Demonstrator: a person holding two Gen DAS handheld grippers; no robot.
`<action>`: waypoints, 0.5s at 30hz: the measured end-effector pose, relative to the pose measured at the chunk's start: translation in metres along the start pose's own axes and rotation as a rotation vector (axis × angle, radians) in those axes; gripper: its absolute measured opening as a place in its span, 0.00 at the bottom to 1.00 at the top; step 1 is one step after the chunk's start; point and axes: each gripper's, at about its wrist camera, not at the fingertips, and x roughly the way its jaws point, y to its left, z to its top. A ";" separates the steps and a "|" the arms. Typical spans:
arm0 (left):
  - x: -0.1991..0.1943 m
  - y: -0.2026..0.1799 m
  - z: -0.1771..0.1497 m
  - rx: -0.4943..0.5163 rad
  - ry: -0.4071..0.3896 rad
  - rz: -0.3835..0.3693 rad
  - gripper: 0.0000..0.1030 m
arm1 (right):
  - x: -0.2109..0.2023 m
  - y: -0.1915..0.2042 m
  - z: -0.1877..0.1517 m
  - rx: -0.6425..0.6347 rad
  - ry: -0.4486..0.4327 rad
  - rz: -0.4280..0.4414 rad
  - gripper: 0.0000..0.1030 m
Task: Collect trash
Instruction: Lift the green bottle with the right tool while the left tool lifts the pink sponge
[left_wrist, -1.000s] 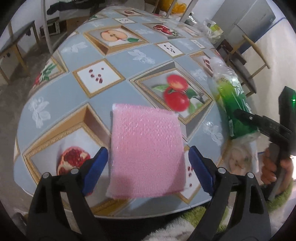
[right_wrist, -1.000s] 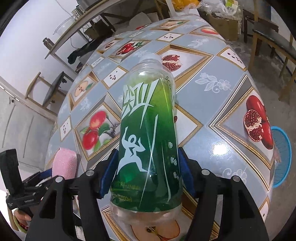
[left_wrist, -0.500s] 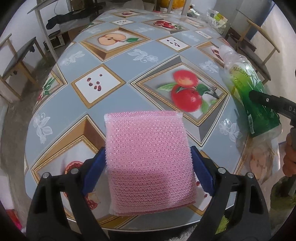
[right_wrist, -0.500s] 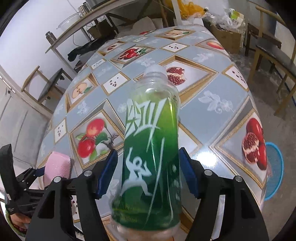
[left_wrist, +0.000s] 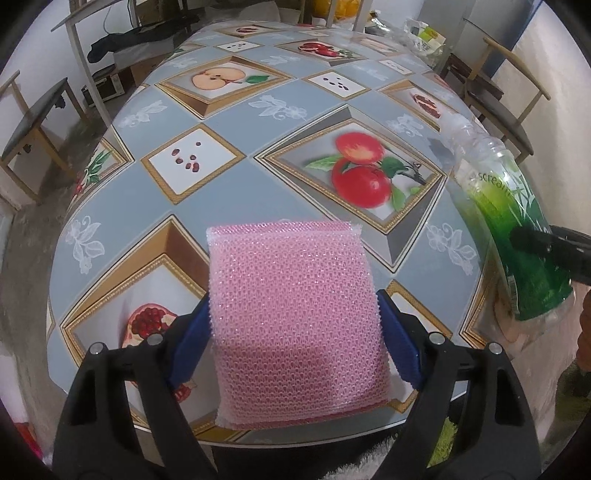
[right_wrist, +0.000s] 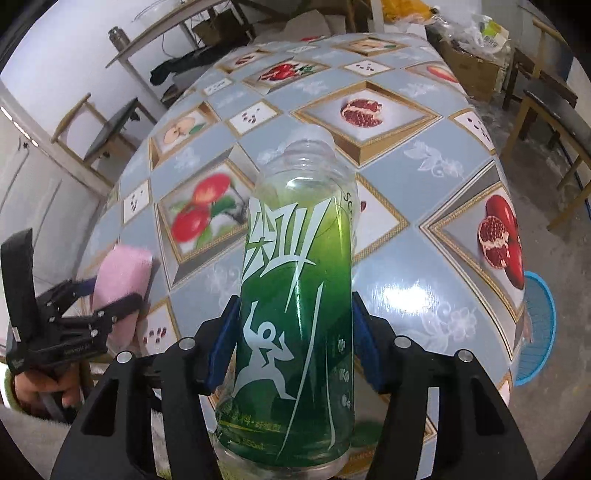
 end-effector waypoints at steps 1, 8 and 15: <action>0.000 0.000 0.000 0.003 0.000 -0.001 0.78 | 0.000 -0.001 0.001 0.002 -0.008 -0.006 0.60; 0.000 -0.001 0.000 -0.003 -0.003 0.003 0.78 | 0.008 -0.009 0.030 0.060 -0.046 0.020 0.68; 0.000 -0.003 0.000 -0.001 -0.007 0.004 0.78 | 0.019 -0.007 0.041 0.070 -0.044 0.033 0.65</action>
